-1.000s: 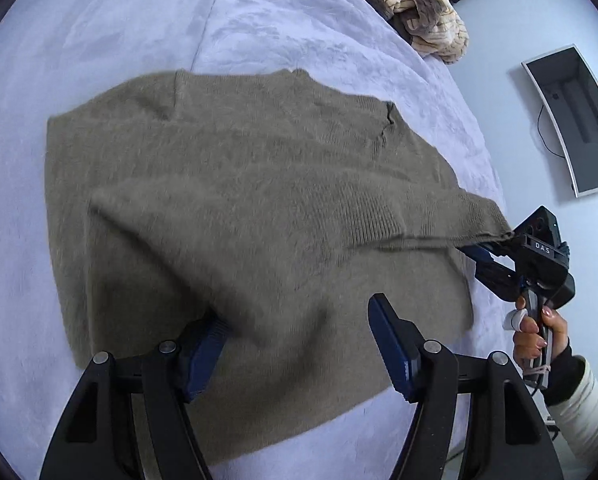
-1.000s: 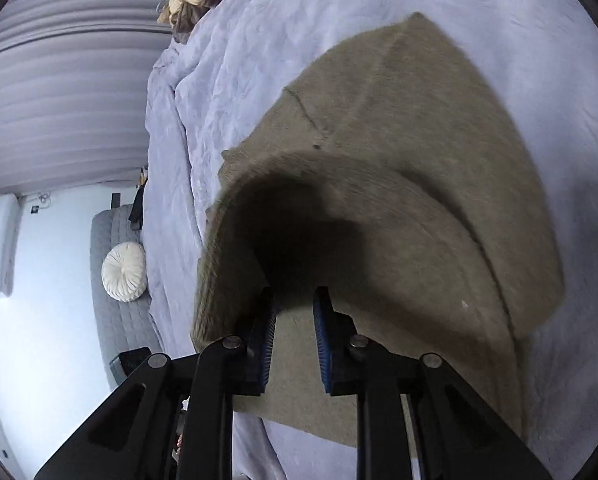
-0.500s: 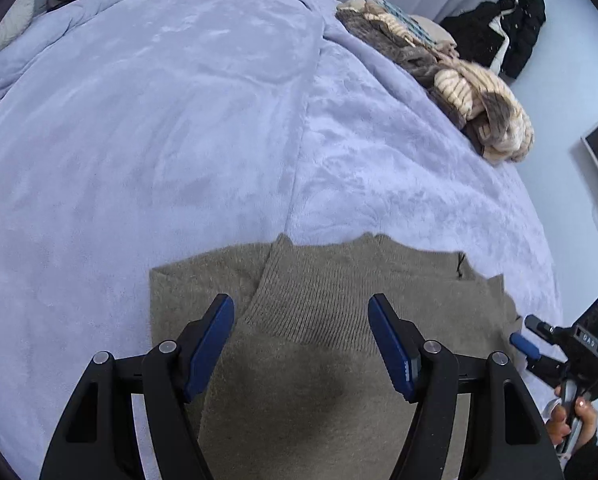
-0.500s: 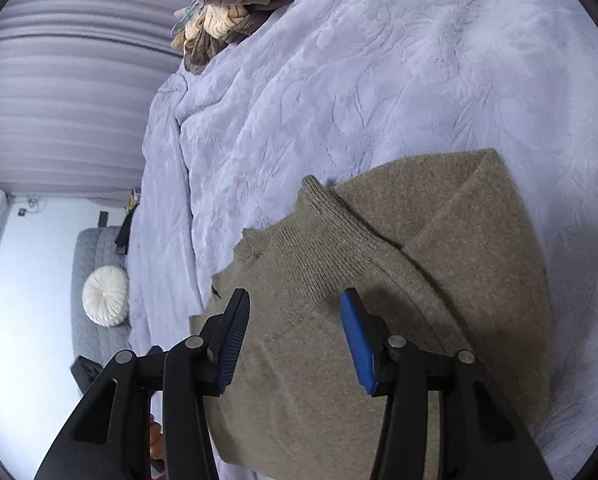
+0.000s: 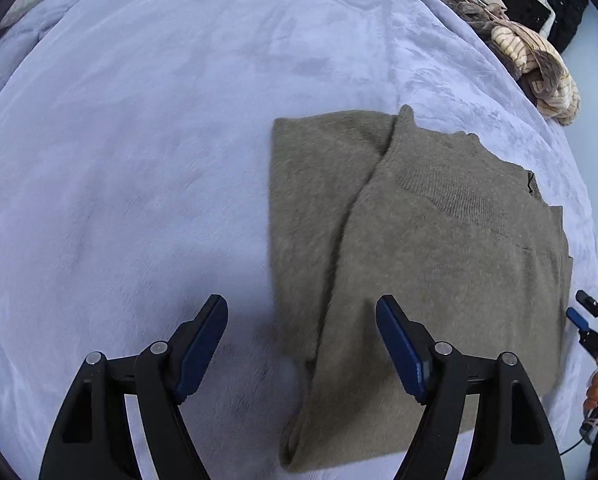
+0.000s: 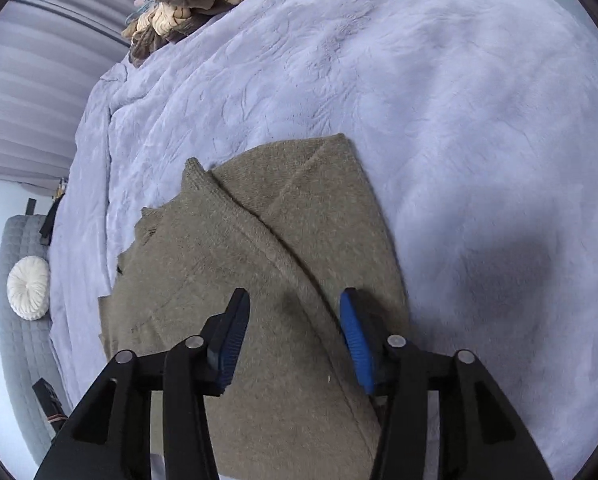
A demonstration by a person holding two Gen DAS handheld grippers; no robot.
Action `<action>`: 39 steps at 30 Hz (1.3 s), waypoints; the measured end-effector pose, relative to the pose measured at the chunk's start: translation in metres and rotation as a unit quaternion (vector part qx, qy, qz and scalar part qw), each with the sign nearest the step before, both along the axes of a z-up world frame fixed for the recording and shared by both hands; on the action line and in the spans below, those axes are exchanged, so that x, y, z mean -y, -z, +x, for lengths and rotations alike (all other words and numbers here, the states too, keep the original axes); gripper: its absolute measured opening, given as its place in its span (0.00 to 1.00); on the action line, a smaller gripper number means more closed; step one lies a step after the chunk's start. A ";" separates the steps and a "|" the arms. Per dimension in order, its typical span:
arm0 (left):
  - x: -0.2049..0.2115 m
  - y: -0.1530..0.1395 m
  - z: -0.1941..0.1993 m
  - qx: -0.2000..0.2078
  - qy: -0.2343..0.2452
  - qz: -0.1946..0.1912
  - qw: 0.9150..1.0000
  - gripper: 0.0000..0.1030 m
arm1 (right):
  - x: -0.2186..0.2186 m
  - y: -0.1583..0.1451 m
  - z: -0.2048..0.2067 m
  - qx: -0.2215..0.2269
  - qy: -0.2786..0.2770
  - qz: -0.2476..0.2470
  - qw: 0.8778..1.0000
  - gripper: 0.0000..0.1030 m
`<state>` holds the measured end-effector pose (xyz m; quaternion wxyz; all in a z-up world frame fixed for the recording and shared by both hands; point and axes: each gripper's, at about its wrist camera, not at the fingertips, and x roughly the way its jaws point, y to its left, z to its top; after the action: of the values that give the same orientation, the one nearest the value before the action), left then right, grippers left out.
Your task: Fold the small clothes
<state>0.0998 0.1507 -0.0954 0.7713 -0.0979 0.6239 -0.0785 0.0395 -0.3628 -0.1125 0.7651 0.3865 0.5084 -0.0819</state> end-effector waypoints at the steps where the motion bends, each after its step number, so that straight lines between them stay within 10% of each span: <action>1: -0.007 0.000 -0.007 -0.009 -0.007 -0.012 1.000 0.75 | -0.001 -0.002 -0.013 0.011 0.000 0.026 1.000 0.52; 10: -0.030 0.029 -0.085 -0.099 -0.065 -0.133 0.984 0.75 | -0.054 0.032 -0.120 -0.017 0.018 0.184 0.983 0.59; 16: -0.008 0.047 -0.083 -0.110 -0.120 -0.177 0.971 0.75 | -0.037 0.060 -0.134 0.016 0.166 0.216 0.962 0.59; 17: -0.006 0.045 -0.082 -0.098 -0.129 -0.172 0.972 0.69 | -0.032 0.063 -0.130 0.027 0.184 0.228 0.956 0.56; 18: -0.005 0.042 -0.079 -0.088 -0.132 -0.167 0.973 0.39 | -0.030 0.064 -0.124 0.026 0.186 0.231 0.955 0.37; 19: -0.002 0.038 -0.076 -0.081 -0.121 -0.158 0.977 0.26 | -0.030 0.063 -0.117 0.011 0.178 0.222 0.959 0.07; 25: 0.013 -0.009 -0.087 0.002 -0.022 -0.115 0.993 0.19 | -0.046 0.003 -0.083 -0.017 0.020 0.058 0.998 0.08; 32: -0.013 0.039 -0.097 -0.048 -0.052 -0.089 0.993 0.19 | -0.039 0.044 -0.085 -0.090 0.007 0.016 0.996 0.08; 39: -0.028 0.005 -0.105 -0.007 -0.020 -0.037 0.999 0.19 | -0.052 0.017 -0.085 -0.114 -0.025 -0.021 0.993 0.11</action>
<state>-0.0054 0.1786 -0.1001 0.7644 -0.1389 0.6237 -0.0855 -0.0457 -0.3108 -0.1293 0.7122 0.3455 0.5999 -0.1165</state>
